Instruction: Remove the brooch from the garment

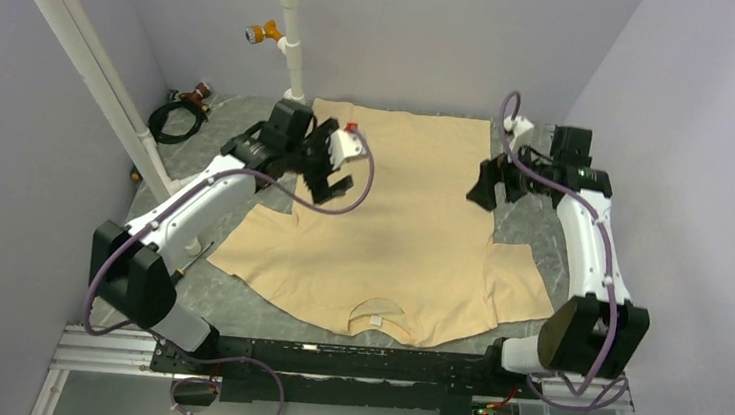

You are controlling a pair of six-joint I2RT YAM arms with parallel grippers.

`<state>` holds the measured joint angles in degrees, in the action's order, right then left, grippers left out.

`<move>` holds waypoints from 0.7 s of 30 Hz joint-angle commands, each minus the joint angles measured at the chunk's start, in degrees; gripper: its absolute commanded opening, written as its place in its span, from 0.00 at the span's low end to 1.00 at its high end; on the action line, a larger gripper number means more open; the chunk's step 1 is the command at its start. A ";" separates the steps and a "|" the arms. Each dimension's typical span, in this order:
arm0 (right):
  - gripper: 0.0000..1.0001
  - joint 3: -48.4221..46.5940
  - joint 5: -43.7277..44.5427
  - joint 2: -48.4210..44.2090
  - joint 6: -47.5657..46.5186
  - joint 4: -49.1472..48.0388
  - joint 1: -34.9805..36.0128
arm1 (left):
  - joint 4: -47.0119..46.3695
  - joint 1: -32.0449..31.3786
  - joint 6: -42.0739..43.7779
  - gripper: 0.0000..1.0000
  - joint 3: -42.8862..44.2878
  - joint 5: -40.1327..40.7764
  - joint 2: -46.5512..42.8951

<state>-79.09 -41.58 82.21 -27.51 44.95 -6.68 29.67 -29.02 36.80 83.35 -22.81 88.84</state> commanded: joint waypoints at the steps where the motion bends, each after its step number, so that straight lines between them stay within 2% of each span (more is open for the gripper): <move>1: 1.00 10.89 4.52 -9.73 -7.72 4.89 0.00 | 5.99 3.46 -6.37 1.00 -11.63 -7.16 -8.38; 7: 1.00 24.29 7.90 -16.32 -2.46 -4.44 -0.09 | 6.36 13.80 -11.63 1.00 -19.79 -11.39 -14.24; 11: 1.00 29.86 10.06 -17.77 2.34 -11.65 -0.09 | 0.86 19.09 -15.29 1.00 -26.01 -8.39 -16.90; 18: 1.00 31.02 16.95 -17.16 9.56 -16.72 -0.18 | -6.17 22.60 -20.15 0.99 -29.61 0.19 -16.25; 21: 1.00 31.15 17.68 -16.65 9.97 -17.26 -0.18 | -5.98 23.91 -20.83 1.00 -28.73 -0.22 -14.81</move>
<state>-47.77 -26.85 65.89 -20.75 32.67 -6.70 27.92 -6.70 18.92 53.43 -24.93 73.12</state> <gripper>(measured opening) 0.994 0.995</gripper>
